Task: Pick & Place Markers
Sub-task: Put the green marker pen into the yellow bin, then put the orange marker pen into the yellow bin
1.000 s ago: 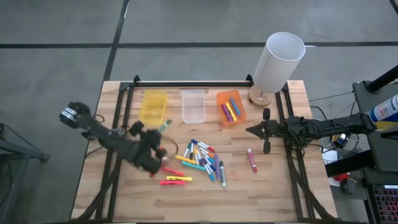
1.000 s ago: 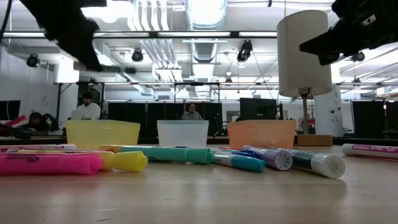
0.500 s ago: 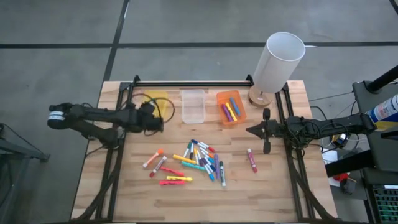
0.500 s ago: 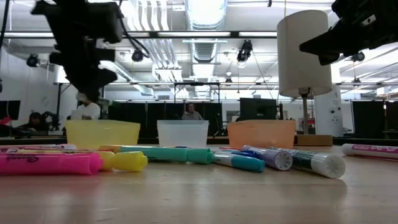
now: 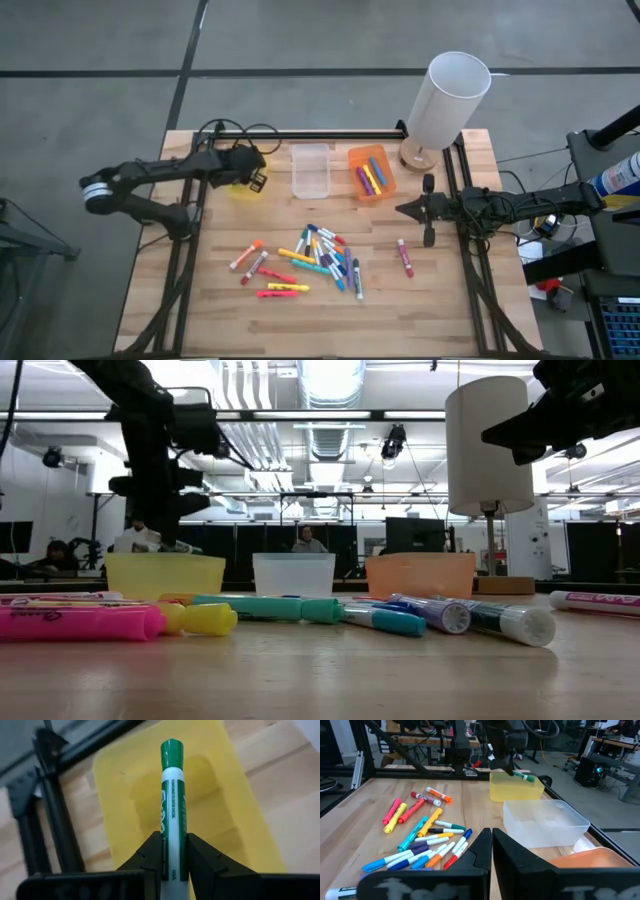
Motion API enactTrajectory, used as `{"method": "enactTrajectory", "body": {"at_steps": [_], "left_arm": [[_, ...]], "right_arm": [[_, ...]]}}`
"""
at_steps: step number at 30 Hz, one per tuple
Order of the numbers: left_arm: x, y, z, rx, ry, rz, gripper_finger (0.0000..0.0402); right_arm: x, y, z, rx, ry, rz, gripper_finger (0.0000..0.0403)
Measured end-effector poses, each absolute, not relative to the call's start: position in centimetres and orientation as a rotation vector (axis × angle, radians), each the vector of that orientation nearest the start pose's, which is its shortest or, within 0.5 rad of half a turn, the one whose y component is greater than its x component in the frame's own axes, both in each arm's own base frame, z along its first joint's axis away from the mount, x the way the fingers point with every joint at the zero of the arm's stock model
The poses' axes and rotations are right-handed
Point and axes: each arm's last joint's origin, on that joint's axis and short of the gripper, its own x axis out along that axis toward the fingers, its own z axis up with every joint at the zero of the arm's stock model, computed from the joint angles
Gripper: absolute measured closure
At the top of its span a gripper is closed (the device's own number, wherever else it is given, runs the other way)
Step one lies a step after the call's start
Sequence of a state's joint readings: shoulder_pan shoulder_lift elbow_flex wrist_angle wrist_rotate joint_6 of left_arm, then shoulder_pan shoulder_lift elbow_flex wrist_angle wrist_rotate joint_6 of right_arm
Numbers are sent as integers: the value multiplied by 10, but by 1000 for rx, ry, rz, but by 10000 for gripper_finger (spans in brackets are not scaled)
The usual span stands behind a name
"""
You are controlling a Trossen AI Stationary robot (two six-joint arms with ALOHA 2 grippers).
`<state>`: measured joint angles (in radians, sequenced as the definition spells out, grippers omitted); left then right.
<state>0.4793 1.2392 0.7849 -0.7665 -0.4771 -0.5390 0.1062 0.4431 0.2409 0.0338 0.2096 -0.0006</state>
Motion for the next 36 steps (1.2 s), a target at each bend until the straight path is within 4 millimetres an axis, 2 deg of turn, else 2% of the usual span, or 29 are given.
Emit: {"method": "enactTrajectory", "body": {"at_steps": [6,15,19,26,36], "left_arm": [[188,120,201,-487,1035,1107,337],[194,131,181,-516,1114,1145,335],[197,134,175,-497,1148,1131,311],[201,138,181,-469,1131,1177,249],[200,133,218,-479,1133,1172,243]], "right_arm": [[128,8,210,-27,166,-103,394],[128,8,210,-27,166,-103,394],[128,8,210,-27,166,-103,394],[128,8,210,-27,166,-103,394],[128,8,210,-27,166,-103,394]]}}
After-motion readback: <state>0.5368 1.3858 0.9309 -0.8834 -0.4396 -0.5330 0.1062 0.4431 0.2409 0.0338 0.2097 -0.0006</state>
